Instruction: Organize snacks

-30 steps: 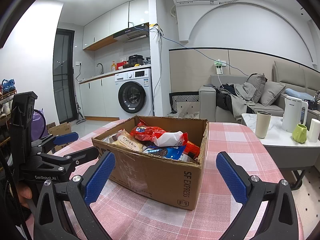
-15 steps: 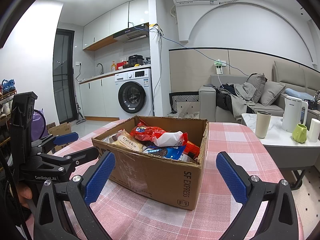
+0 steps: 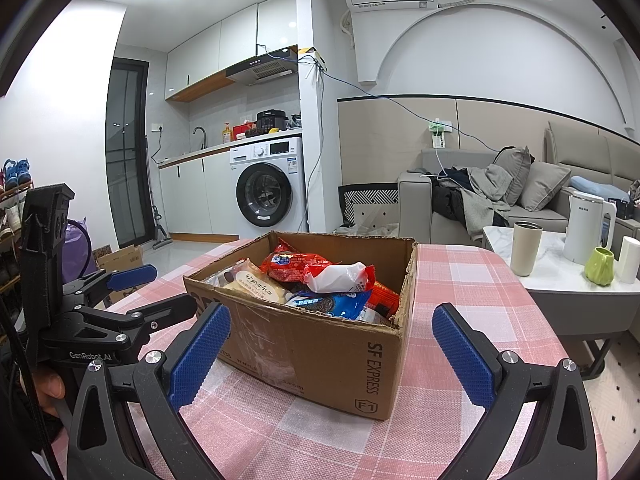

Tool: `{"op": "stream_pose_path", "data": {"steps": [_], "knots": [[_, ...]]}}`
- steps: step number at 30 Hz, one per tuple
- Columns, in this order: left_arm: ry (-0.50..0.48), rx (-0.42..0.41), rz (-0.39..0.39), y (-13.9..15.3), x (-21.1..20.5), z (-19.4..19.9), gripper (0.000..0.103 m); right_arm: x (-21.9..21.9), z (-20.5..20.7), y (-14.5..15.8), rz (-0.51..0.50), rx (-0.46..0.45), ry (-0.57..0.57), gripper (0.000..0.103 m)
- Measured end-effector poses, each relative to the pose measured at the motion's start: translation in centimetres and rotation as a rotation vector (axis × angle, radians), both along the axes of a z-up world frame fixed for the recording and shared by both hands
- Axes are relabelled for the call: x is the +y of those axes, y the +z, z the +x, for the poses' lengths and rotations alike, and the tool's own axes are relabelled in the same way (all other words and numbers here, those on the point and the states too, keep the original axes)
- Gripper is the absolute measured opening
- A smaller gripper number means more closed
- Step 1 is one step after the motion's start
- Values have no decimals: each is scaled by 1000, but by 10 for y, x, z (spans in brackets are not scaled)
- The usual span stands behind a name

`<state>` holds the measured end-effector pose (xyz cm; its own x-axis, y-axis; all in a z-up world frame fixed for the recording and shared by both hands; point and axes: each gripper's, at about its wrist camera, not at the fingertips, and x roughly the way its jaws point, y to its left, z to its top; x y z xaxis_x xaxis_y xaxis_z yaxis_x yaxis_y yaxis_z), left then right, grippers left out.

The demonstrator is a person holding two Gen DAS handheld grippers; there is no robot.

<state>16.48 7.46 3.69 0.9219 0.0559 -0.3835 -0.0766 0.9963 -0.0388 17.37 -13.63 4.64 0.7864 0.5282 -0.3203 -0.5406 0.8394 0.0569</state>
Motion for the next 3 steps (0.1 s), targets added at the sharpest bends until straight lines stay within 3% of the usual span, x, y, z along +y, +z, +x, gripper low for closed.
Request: {"op": "stream_pose_path", "data": {"steps": [3], "knots": [[3, 4, -3, -1, 0, 1, 103, 0, 0, 0, 1, 0, 0, 103]]}}
